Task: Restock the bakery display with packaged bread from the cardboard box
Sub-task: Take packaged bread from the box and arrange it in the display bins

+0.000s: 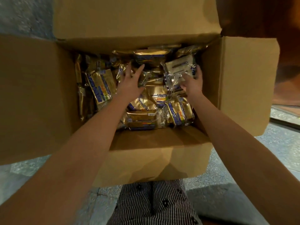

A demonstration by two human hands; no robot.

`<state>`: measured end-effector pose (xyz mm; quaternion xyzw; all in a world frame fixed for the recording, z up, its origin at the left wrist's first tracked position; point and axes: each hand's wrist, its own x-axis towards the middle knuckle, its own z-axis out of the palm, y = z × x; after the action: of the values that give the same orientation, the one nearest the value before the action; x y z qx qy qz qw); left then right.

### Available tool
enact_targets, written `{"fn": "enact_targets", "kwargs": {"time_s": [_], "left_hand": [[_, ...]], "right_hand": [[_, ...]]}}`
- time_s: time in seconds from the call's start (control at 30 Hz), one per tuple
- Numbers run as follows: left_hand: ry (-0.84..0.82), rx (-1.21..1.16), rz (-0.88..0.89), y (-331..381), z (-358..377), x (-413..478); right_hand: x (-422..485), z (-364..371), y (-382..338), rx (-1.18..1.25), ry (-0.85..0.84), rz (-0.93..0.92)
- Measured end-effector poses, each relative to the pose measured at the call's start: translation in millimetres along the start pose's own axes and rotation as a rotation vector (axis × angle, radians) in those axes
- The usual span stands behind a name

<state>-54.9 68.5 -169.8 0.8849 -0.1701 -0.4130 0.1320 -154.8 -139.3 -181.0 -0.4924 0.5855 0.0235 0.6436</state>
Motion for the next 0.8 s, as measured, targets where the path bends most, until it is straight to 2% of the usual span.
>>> {"fn": "enact_targets", "kwargs": {"time_s": [0.1,0.27,0.37,0.47,0.6,0.67,0.8], "left_hand": [[-0.008,0.100,0.023,-1.3,-2.7,11.0],[0.030,0.064,0.044,-4.5,-6.6,7.8],[0.056,0.166,0.054,-1.6,-10.1,-3.2],[0.060,0.159,0.002,4.1,-7.5,-17.2],[0.175,0.061,-0.058,11.3,-1.0,-41.9],[0.249,-0.041,-0.096,9.2,-1.0,-54.7],[0.288,-0.283,-0.168,1.3,-5.0,-82.9]], "right_hand": [[6.3,-2.2,0.0,0.048,-0.012,0.033],[1.7,-2.4,-3.9,0.163,0.088,0.061],[-18.8,-2.1,-1.0,0.187,-0.003,0.093],[-38.9,-5.4,10.4,0.110,-0.094,0.087],[-64.9,-17.8,25.9,0.032,-0.067,0.067],[-79.0,-27.2,25.4,-0.063,-0.038,0.046],[-97.5,-43.8,14.1,-0.227,-0.053,0.002]]}}
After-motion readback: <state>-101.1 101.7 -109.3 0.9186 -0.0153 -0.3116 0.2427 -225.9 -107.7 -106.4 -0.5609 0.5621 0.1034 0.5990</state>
